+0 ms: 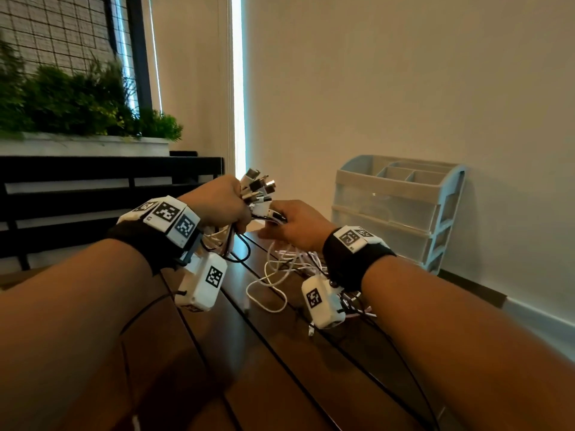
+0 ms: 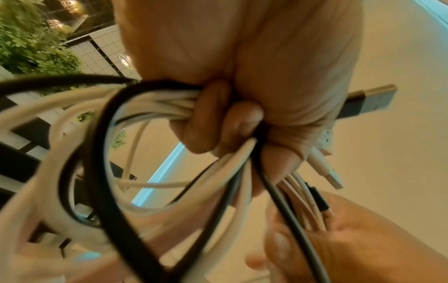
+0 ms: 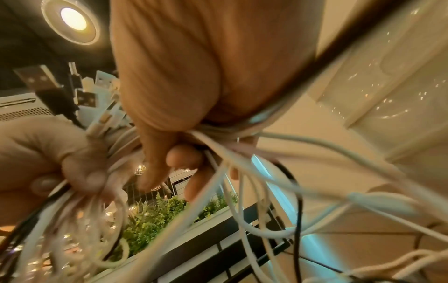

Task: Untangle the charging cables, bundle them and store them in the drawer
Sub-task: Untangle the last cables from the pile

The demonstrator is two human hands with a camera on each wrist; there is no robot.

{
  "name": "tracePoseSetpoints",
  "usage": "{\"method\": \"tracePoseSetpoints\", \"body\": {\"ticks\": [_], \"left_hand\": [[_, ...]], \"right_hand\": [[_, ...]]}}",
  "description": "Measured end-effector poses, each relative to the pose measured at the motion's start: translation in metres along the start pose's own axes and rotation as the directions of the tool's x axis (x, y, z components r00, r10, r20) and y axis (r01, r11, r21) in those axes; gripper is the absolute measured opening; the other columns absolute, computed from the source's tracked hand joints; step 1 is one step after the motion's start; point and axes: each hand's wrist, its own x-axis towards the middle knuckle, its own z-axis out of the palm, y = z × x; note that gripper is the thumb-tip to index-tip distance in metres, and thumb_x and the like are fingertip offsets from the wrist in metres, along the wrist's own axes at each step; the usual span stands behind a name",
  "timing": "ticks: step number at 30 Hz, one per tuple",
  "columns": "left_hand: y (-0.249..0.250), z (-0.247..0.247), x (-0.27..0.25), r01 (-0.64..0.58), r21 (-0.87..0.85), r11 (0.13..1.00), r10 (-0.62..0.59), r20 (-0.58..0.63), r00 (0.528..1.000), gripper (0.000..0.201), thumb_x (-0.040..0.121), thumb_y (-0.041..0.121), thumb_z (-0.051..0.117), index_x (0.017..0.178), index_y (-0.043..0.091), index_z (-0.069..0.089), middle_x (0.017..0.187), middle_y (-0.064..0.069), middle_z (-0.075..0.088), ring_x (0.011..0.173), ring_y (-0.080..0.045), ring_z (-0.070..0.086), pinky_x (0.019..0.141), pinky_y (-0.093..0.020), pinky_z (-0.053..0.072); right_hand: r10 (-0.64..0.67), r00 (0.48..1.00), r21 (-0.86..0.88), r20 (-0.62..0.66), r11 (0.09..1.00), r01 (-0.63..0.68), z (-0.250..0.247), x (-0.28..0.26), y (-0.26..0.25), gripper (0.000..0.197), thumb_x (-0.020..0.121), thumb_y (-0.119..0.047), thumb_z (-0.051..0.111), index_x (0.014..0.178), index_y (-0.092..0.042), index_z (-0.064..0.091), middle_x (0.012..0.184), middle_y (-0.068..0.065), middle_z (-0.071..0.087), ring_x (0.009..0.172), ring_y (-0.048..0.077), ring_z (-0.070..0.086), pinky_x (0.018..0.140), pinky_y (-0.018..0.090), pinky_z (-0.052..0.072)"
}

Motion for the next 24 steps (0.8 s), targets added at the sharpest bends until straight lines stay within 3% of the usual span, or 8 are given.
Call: {"method": "tracePoseSetpoints", "body": {"ticks": [4,7,9,12,15,17,20,24], "left_hand": [[-0.016,0.001,-0.004,0.051,0.013,0.999,-0.051,-0.006,0.999,0.02,0.06,-0.005,0.077,0.054,0.007,0.061,0.054,-0.006,0.058,0.052,-0.02,0.053,0.052,-0.025,0.041],[-0.027,0.006,-0.008,0.072,0.137,0.988,-0.086,0.104,0.991,0.017,0.061,0.01,0.085,0.068,0.007,0.07,0.068,-0.008,0.069,0.061,-0.022,0.064,0.058,-0.029,0.05],[-0.03,0.005,-0.012,0.071,0.166,0.984,-0.096,0.153,0.984,0.03,0.057,0.023,0.09,0.074,0.006,0.073,0.07,-0.008,0.072,0.065,-0.021,0.068,0.065,-0.032,0.054],[-0.025,-0.004,-0.016,0.058,0.108,0.992,-0.068,0.092,0.993,0.045,0.051,0.039,0.092,0.072,0.005,0.072,0.066,-0.006,0.071,0.065,-0.021,0.068,0.063,-0.033,0.054],[-0.015,0.002,-0.019,0.023,0.122,0.992,-0.027,0.03,0.999,0.049,0.049,0.045,0.092,0.07,0.007,0.069,0.065,-0.005,0.068,0.061,-0.018,0.062,0.056,-0.033,0.05],[-0.016,0.016,-0.017,-0.006,0.178,0.984,-0.01,0.085,0.996,0.055,0.043,0.05,0.092,0.077,0.011,0.072,0.074,-0.003,0.071,0.068,-0.017,0.066,0.066,-0.039,0.058],[-0.028,0.039,-0.014,-0.008,0.06,0.998,0.004,0.072,0.997,0.046,0.047,0.029,0.094,0.086,0.014,0.074,0.085,-0.001,0.073,0.081,-0.017,0.068,0.076,-0.037,0.057],[-0.036,0.049,-0.014,0.046,-0.082,0.996,-0.044,0.02,0.999,0.022,0.06,0.003,0.084,0.079,0.006,0.072,0.078,-0.008,0.072,0.074,-0.022,0.07,0.068,-0.035,0.057]], "right_hand": [[0.067,0.987,-0.244,0.144,0.969,-0.03,-0.009,-0.003,0.01,0.023,0.083,-0.033,0.072,0.083,-0.011,0.063,0.066,-0.003,0.063,0.056,0.008,0.059,0.059,0.023,0.046],[0.054,0.982,-0.429,0.183,0.903,0.031,-0.008,0.0,0.007,0.019,0.086,-0.035,0.068,0.082,-0.017,0.063,0.068,-0.003,0.059,0.062,0.014,0.056,0.06,0.026,0.038],[0.038,0.98,-0.553,0.193,0.83,0.077,-0.002,0.005,0.006,0.022,0.088,-0.035,0.065,0.092,-0.013,0.067,0.075,0.0,0.06,0.069,0.016,0.053,0.065,0.026,0.035],[0.024,0.969,-0.646,0.246,0.749,0.145,0.007,0.007,0.005,0.028,0.089,-0.034,0.062,0.11,-0.016,0.067,0.084,0.003,0.064,0.076,0.02,0.056,0.067,0.029,0.038],[0.004,0.955,-0.677,0.296,0.706,0.207,0.021,0.009,0.002,0.027,0.091,-0.029,0.06,0.112,-0.013,0.066,0.098,0.009,0.067,0.088,0.028,0.062,0.071,0.031,0.044],[-0.093,0.955,-0.654,0.281,0.709,0.262,0.028,0.012,0.0,0.027,0.091,-0.02,0.058,0.116,-0.011,0.063,0.108,0.013,0.064,0.094,0.031,0.062,0.073,0.032,0.045],[-0.204,0.929,-0.663,0.309,0.655,0.364,0.034,0.017,-0.003,0.025,0.091,-0.013,0.056,0.115,-0.01,0.062,0.105,0.012,0.061,0.091,0.028,0.059,0.066,0.029,0.038],[-0.084,0.966,-0.605,0.244,0.765,0.219,0.029,0.014,-0.003,0.015,0.084,-0.023,0.067,0.086,-0.008,0.066,0.066,-0.003,0.049,0.061,0.013,0.049,0.052,0.021,0.031]]}}
